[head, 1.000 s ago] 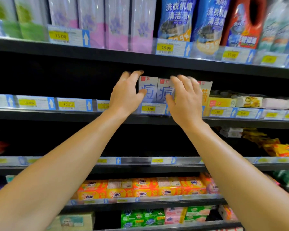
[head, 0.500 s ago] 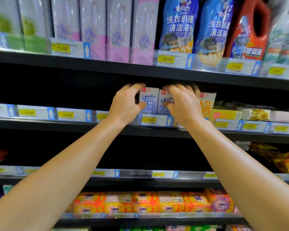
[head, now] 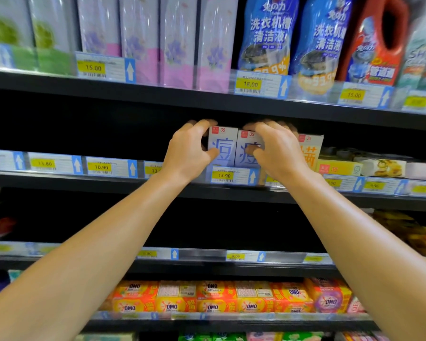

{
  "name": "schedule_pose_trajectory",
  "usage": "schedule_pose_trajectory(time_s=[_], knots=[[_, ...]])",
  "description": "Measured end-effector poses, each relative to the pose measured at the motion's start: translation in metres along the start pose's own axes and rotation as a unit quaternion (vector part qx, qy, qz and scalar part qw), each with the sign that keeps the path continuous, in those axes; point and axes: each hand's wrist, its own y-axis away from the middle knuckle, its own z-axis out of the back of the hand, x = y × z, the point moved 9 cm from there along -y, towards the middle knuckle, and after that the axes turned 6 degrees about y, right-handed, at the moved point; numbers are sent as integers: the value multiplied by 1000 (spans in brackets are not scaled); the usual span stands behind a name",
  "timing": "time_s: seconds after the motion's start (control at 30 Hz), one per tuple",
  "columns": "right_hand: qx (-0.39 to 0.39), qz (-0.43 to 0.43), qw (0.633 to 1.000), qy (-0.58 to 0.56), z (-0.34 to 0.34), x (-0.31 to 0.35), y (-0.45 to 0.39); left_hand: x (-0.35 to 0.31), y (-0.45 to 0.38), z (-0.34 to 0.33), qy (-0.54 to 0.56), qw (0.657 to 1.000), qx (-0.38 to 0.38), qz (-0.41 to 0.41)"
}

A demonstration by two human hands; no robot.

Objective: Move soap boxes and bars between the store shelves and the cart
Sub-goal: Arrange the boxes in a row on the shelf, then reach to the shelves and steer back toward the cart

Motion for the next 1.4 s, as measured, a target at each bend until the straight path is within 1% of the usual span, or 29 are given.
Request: schedule_pose_trajectory(time_s=[0.1, 0.23, 0.3, 0.43, 0.5, 0.6, 0.7, 0.8, 0.9, 1.03, 1.23, 1.4], knots=[[-19, 5, 1000, 20, 1, 2, 6, 0, 2, 1, 3, 1000, -4, 5], [-94, 19, 995, 38, 9, 13, 24, -1, 12, 7, 21, 1000, -8, 3], [-111, 26, 992, 43, 8, 24, 36, 0, 21, 9, 17, 1000, 0, -3], [-106, 38, 992, 51, -3, 51, 60, 4, 42, 17, -17, 999, 9, -44], [-90, 40, 993, 62, -9, 65, 72, 7, 55, 26, -56, 996, 7, -72], [-58, 27, 996, 65, -21, 88, 91, 20, 78, 42, -117, 989, 15, -93], [-29, 18, 997, 76, -39, 117, 112, 40, 110, 54, -157, 982, 56, -92], [13, 0, 997, 73, -60, 148, 141, 62, 157, 61, -175, 976, 103, -85], [63, -5, 996, 60, -81, 179, 186, 93, 220, 72, -166, 974, 149, -35], [148, -20, 988, 46, -109, 211, 269, 128, 323, 93, -171, 960, 218, 40], [293, -16, 956, 5, -141, 288, 399, 139, 476, 140, -182, 929, 296, 128], [346, 10, 937, -48, -146, 376, 474, 143, 579, 208, -194, 905, 328, 190]])
